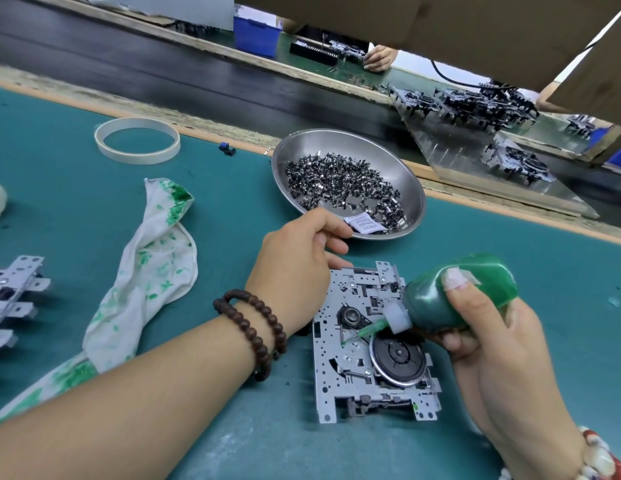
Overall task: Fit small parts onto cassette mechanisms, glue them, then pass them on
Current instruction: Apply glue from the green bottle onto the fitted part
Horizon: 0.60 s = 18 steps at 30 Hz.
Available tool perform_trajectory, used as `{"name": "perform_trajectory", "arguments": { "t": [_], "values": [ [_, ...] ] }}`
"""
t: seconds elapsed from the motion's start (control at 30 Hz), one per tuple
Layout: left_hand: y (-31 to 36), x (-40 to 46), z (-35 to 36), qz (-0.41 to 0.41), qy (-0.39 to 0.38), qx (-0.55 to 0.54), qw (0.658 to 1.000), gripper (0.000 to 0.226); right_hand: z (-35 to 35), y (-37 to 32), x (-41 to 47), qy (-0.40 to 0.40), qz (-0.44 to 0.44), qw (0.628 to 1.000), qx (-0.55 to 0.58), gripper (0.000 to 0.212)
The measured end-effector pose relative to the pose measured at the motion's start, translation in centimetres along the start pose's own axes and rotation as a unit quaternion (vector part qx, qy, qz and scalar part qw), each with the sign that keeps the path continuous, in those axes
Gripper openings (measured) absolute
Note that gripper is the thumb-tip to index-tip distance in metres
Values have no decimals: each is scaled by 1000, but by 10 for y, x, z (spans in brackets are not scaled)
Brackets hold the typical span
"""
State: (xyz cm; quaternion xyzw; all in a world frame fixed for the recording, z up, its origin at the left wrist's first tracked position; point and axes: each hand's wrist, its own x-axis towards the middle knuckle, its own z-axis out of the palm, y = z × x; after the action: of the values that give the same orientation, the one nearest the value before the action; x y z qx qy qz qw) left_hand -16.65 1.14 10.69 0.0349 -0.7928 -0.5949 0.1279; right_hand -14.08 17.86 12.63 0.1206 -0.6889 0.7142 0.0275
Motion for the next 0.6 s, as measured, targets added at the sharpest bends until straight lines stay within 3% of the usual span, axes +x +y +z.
{"name": "perform_trajectory", "arguments": {
  "t": [0.23,0.37,0.5,0.6],
  "values": [
    [-2,1,0,4,1,-1,1000,39,0,1,0,15,6,1000,-25,39],
    [-2,1,0,10,-1,-5,1000,41,-3,3,4,46,57,995,62,15],
    [-2,0,-1,16,-1,-6,1000,42,-5,2,10,70,134,979,138,27],
    [0,-1,0,11,7,-10,1000,40,-11,-3,14,77,162,964,198,24]
  ]
}}
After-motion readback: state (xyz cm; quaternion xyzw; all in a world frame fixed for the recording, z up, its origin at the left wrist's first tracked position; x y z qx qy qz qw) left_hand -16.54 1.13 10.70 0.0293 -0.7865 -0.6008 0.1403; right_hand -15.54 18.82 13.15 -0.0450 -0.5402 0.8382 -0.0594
